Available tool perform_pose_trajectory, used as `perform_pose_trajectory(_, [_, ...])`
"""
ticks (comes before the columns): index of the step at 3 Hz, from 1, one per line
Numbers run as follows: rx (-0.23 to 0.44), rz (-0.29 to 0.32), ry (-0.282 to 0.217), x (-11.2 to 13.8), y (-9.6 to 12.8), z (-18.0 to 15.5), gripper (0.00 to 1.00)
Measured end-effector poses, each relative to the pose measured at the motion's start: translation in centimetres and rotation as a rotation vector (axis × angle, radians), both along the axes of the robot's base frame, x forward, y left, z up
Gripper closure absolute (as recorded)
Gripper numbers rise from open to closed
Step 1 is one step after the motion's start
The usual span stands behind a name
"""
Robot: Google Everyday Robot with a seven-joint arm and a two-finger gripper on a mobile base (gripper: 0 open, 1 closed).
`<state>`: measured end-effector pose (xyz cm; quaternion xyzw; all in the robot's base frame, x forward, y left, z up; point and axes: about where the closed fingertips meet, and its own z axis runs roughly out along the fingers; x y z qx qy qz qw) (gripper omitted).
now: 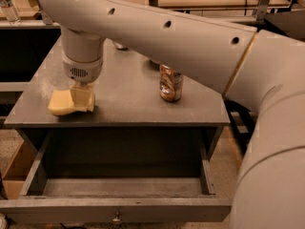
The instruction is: Place sponge into top drawer
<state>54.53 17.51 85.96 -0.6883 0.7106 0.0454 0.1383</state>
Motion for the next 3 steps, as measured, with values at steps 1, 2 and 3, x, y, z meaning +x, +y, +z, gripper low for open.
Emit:
perform_pose_trajectory(1, [0.007,0.035,0.001,-1.8,-0.6,1.5,1.0])
perform_pose_trajectory(2, [-0.003,0.067,0.035,-5.1,-1.5,2.0,1.0])
perform_pose_trajectory(3, [-0.034,0.055,0.088,-10.2,-2.5,0.7,1.0])
